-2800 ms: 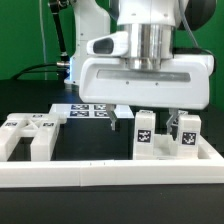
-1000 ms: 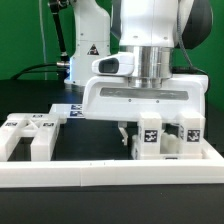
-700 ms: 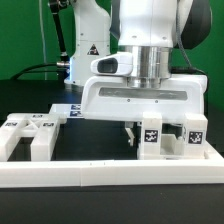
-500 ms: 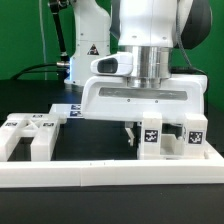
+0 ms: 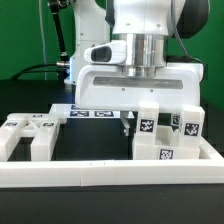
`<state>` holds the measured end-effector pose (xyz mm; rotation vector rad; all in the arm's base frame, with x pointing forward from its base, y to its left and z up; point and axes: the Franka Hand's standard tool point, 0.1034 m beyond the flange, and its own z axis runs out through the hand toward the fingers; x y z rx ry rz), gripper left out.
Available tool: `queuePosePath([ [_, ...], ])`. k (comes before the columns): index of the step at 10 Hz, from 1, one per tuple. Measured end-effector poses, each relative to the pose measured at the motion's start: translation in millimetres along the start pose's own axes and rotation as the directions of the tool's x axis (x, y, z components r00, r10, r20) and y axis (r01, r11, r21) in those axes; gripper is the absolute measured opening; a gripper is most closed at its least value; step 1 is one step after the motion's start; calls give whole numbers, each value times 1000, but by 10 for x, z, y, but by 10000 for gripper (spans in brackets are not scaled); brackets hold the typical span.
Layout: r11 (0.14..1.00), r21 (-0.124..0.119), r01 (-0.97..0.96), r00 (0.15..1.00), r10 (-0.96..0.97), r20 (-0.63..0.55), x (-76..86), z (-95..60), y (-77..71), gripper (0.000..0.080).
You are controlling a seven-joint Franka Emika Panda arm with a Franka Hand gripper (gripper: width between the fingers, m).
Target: Assemble chair
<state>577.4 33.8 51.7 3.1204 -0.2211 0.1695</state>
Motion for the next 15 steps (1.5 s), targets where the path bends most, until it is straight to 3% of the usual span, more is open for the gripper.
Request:
queuePosePath([
  [2, 1000, 6, -11, 1000, 11, -6, 57, -169, 62, 34],
  [6, 1000, 2, -10, 1000, 10, 30, -3, -99, 64, 34],
  [10, 999, 7, -33, 950, 29, 312, -81, -277, 166, 34],
  [15, 999, -12, -36, 807, 36, 589, -209, -239, 224, 34],
])
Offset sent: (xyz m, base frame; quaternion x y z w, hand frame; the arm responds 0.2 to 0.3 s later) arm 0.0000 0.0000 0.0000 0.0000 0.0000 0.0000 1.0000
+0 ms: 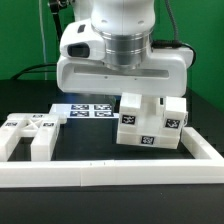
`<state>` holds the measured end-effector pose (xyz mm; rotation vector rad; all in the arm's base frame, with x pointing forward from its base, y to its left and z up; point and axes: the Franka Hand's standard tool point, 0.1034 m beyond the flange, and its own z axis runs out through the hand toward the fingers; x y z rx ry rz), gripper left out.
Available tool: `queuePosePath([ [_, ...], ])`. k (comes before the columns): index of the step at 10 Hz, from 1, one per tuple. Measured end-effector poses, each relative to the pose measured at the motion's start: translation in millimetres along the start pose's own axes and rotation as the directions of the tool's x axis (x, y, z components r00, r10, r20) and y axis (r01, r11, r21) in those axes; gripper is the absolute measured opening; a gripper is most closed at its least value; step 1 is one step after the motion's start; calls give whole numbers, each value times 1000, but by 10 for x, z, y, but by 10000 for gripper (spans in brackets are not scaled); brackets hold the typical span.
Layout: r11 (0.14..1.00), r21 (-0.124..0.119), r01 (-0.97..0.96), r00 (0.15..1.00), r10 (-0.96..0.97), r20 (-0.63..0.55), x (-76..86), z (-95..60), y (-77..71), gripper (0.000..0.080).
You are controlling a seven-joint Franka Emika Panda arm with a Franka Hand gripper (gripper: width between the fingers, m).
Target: Assemble chair
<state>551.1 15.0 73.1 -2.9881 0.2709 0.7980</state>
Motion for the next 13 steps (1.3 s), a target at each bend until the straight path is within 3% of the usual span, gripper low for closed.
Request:
queuePosePath([
  [5, 1000, -24, -11, 961, 17, 277, -9, 90, 111, 34],
  [9, 998, -62, -30, 851, 58, 521, -52, 239, 254, 34],
  [12, 998, -58, -34, 853, 59, 518, -89, 255, 269, 38],
  [13, 998, -58, -35, 854, 60, 517, -84, 263, 275, 254],
])
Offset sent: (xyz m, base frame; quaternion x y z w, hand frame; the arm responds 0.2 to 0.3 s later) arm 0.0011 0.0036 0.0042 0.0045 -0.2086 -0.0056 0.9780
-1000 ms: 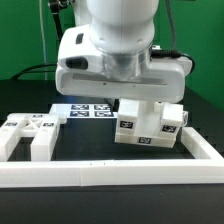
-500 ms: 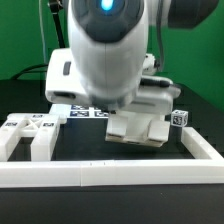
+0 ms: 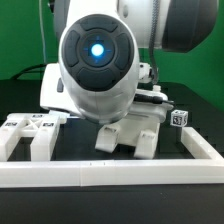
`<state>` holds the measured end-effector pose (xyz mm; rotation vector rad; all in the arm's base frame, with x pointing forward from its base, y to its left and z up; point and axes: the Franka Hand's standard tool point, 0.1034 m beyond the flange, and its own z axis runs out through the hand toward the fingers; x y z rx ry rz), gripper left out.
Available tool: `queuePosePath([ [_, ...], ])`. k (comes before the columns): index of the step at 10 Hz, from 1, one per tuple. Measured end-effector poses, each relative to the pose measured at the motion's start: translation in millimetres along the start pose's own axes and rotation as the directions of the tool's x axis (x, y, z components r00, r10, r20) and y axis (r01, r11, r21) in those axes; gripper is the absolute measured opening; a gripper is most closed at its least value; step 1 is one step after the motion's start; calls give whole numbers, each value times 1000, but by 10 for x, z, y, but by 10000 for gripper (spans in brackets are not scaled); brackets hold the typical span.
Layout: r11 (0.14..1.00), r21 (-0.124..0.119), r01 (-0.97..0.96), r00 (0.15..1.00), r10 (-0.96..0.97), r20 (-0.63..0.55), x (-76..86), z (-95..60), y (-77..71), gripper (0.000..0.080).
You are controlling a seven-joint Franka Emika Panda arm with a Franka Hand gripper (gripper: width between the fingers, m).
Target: Assemble chair
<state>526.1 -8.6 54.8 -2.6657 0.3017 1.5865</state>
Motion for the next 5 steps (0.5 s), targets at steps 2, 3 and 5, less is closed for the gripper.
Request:
queuePosePath([
  [2, 1000, 1, -1, 1000, 1, -2, 10, 2, 6, 438],
  [3, 1000, 2, -1, 1000, 1, -5, 18, 0, 10, 566],
  [5, 1000, 3, -2, 1000, 2, -12, 35, -6, 16, 632],
])
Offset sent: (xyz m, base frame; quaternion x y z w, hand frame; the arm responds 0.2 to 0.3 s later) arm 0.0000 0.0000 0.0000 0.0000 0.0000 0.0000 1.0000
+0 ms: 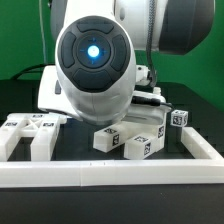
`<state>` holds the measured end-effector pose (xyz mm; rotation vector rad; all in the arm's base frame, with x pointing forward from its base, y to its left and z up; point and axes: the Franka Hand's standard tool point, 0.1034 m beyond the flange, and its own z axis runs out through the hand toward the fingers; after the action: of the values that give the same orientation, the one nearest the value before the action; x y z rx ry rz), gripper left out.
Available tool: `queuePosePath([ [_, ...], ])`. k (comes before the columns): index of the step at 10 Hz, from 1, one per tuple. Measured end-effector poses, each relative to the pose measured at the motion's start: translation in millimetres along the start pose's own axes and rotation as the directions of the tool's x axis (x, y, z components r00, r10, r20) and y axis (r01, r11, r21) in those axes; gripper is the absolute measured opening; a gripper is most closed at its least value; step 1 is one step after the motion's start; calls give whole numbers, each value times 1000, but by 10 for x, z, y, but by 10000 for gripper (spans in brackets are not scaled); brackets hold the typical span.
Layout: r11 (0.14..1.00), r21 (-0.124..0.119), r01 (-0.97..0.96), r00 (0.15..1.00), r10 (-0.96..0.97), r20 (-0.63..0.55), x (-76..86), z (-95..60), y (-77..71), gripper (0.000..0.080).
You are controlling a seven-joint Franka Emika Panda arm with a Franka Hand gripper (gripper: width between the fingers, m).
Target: Assemble chair
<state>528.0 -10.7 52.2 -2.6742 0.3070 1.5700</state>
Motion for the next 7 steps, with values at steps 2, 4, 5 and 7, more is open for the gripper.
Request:
queuePosePath([
  [2, 1000, 1, -1, 1000, 1, -3, 9, -2, 5, 645],
  [4, 1000, 2, -1, 1000, 1, -5, 15, -5, 12, 648],
  [5, 1000, 4, -1, 1000, 1, -5, 20, -2, 23, 648],
  [7, 1000, 13, -10, 1000, 10, -3, 120, 21, 130, 648],
])
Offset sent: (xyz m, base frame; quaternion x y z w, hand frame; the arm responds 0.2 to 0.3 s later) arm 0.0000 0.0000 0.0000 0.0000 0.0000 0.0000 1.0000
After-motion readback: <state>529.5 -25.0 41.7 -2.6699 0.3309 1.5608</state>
